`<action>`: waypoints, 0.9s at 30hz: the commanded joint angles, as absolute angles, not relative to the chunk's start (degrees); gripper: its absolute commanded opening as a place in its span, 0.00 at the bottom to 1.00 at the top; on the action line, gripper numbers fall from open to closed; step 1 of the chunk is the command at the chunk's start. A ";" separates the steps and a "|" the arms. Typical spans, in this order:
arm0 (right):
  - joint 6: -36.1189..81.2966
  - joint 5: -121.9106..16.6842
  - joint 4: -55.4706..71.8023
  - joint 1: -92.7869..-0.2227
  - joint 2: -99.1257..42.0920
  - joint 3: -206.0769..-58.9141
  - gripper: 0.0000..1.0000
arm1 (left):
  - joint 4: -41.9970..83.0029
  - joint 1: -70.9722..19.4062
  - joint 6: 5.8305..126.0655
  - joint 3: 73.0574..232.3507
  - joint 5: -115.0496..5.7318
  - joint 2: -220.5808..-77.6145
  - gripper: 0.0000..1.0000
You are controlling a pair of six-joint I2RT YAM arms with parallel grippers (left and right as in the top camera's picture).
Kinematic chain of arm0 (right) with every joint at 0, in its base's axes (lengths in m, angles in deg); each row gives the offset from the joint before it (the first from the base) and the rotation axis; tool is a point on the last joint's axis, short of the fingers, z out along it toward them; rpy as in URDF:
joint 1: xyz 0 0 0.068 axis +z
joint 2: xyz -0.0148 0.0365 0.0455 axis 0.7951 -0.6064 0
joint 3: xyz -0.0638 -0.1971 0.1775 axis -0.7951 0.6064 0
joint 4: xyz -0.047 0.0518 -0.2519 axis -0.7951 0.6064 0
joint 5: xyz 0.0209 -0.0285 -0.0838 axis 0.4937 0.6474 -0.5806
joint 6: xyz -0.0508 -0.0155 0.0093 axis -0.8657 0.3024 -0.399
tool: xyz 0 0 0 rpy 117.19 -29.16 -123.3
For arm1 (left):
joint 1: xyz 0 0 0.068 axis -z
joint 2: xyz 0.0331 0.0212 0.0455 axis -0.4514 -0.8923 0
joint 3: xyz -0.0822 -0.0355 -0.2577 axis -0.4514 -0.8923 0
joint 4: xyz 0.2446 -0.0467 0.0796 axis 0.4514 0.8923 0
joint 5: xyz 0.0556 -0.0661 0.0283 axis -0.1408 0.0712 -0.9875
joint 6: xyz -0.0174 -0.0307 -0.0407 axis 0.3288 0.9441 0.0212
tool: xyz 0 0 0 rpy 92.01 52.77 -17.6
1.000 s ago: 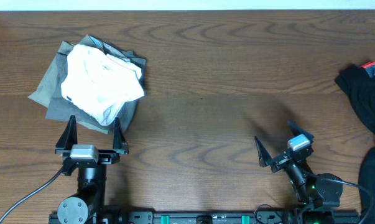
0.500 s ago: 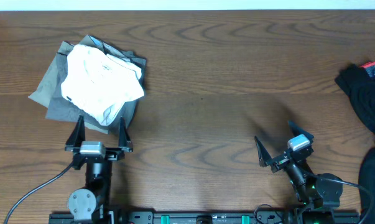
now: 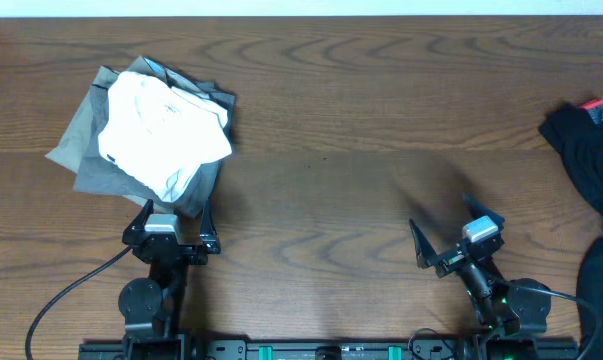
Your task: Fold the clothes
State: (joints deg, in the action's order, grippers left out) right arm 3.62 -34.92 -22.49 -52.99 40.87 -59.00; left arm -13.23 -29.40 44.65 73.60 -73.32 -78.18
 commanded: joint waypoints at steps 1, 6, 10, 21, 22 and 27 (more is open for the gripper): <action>4.14 -34.70 -22.18 -53.40 40.87 -58.94 0.99 | -10.52 -29.60 44.82 73.06 -72.23 -78.99 0.98; 4.14 -34.70 -22.18 -53.40 40.87 -58.94 0.99 | -10.54 -29.60 44.82 73.06 -72.23 -80.39 0.98; 4.16 -34.70 -22.18 -53.40 40.87 -58.94 0.99 | -10.54 -29.60 44.82 73.06 -72.25 -80.72 0.98; 4.16 -34.70 -22.18 -53.40 40.87 -58.94 0.99 | -10.54 -29.60 44.82 73.06 -72.25 -80.72 0.98; 4.14 -34.70 -22.18 -53.40 40.87 -58.94 0.99 | -10.52 -29.60 44.82 73.06 -72.25 -80.72 0.98; 4.14 -34.70 -22.18 -53.40 40.87 -58.94 0.99 | -10.54 -29.62 44.82 73.06 -72.25 -80.72 0.98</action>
